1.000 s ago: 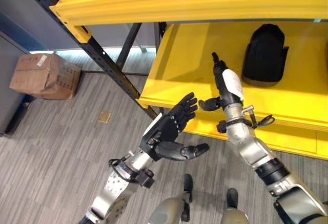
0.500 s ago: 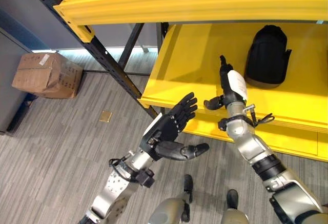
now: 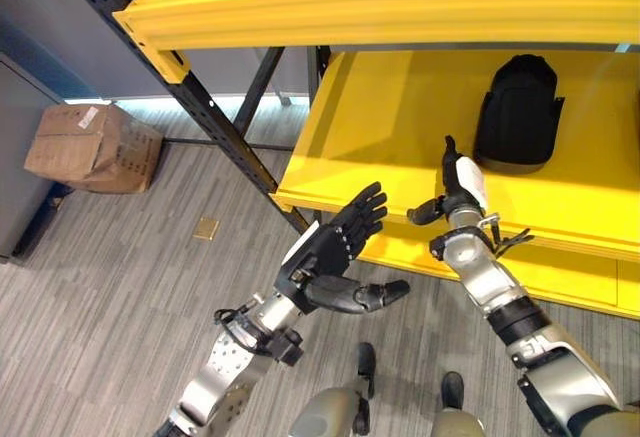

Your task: Move parts from the plastic box to the shelf.

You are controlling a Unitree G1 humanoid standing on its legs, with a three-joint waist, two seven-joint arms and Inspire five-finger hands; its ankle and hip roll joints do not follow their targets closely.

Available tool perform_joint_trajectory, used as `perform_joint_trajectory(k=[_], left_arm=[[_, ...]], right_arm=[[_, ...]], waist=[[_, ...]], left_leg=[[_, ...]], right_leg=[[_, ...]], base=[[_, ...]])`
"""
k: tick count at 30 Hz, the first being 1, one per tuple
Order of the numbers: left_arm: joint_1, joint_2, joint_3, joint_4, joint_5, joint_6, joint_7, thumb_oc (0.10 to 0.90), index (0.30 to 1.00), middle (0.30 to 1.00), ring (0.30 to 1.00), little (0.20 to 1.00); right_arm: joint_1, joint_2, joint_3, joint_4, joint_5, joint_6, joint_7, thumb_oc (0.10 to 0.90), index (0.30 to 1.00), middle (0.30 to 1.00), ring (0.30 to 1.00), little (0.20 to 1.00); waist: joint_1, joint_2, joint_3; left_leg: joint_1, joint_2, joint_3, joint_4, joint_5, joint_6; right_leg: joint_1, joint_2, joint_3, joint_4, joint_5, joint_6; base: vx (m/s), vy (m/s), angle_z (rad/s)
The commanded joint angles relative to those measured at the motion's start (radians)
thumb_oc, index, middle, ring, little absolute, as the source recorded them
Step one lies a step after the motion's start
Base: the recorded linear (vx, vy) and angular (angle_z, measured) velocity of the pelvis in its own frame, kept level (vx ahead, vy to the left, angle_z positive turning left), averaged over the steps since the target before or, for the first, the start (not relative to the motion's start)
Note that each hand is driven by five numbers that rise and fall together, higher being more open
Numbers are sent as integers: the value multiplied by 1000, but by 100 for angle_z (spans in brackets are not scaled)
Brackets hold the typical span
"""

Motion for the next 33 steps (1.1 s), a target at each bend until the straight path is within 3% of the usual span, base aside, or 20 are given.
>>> perform_joint_trajectory(k=[1,12,25,27,33], left_arm=[[-72,-42,-18,-40,36,-105,-10,900,1000,1000,1000,1000],[-53,-47,-3,-35,12,-101,-24,900,1000,1000,1000,1000],[-54,-47,-3,-33,11,-113,-24,900,1000,1000,1000,1000],[-53,-47,-2,-35,11,-111,-22,900,1000,1000,1000,1000],[-41,-41,15,-34,1,-129,-23,900,1000,1000,1000,1000]], right_arm=[[-150,23,-5,13,-27,-52,-69,900,1000,1000,1000,1000],[-102,14,-17,40,-30,-57,-78,900,1000,1000,1000,1000],[-75,-1,-30,13,-54,-74,-84,900,1000,1000,1000,1000],[-70,-2,-29,13,-54,-85,-69,900,1000,1000,1000,1000],[-50,0,22,-53,-62,-207,85,900,1000,1000,1000,1000]], waist=[[38,-58,-97],[35,-75,-119],[18,-71,-122],[17,-71,-123],[18,-75,-128]], left_leg=[[61,6,9,2,-96,-17],[83,13,12,1,-103,-18],[91,13,24,-5,-105,-19],[91,13,24,-4,-105,-19],[88,12,24,-4,-106,-20]], right_leg=[[-111,-17,10,131,-26,-66],[-85,-11,12,121,-26,-66],[-81,-9,20,108,-20,-61],[-81,-9,20,108,-21,-61],[-83,-8,23,104,-20,-59]], base=[[0,0,0],[10,-5,0],[0,0,0],[0,0,0],[0,0,0]])
